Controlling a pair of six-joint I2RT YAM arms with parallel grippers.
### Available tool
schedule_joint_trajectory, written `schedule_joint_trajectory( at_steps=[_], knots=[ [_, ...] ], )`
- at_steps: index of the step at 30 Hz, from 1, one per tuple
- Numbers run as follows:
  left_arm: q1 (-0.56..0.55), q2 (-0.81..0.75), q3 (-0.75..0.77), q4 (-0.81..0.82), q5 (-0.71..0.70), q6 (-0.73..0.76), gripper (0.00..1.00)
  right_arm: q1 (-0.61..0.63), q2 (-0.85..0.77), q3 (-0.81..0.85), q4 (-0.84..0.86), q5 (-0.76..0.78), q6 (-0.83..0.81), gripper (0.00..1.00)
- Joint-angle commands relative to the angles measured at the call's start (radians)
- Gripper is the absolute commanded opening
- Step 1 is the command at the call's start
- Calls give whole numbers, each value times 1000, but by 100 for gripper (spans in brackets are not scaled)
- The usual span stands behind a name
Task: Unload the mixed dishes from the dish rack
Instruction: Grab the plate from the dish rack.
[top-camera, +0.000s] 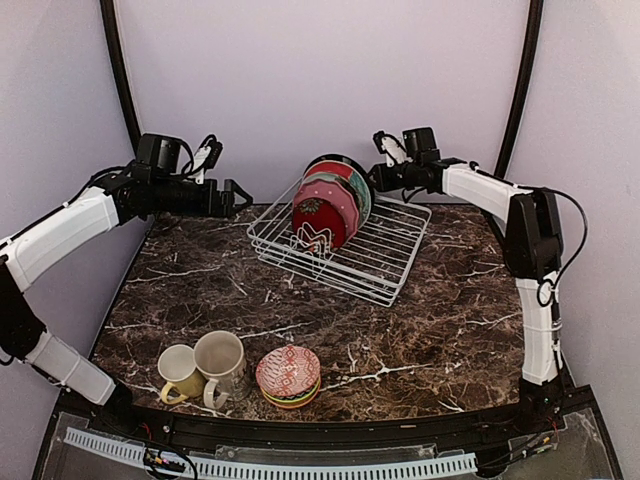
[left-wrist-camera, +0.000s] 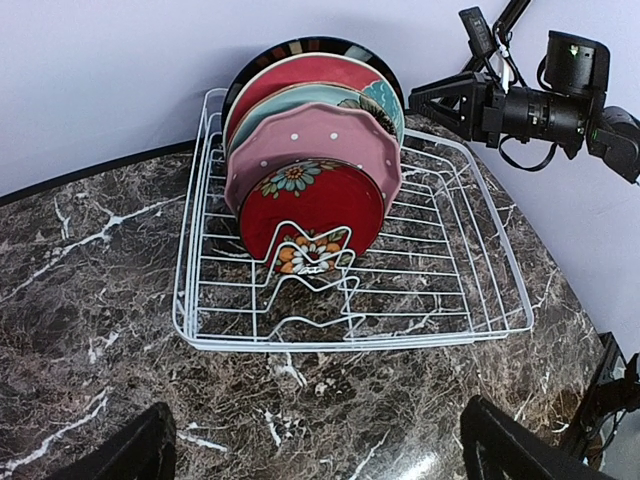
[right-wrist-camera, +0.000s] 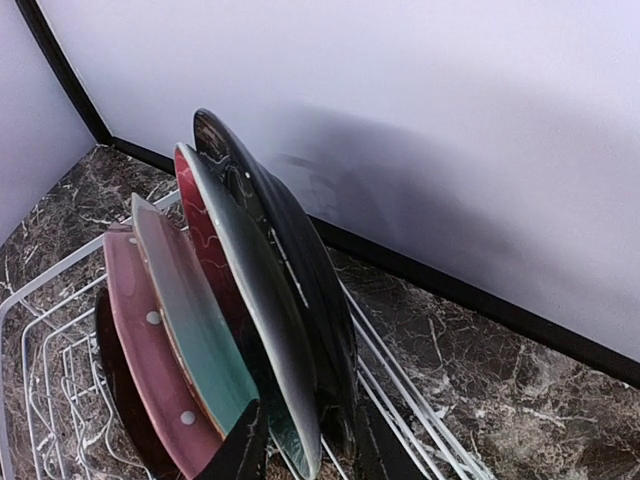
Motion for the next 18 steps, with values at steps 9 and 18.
schedule_joint_trajectory(
  at_steps=[9, 18],
  knots=[
    [5, 29, 0, -22, 26, 13, 98, -12, 128, 162, -21, -51, -87, 19],
    [3, 37, 4, -29, 26, 14, 98, -15, 198, 260, -34, -87, -140, 18]
  ],
)
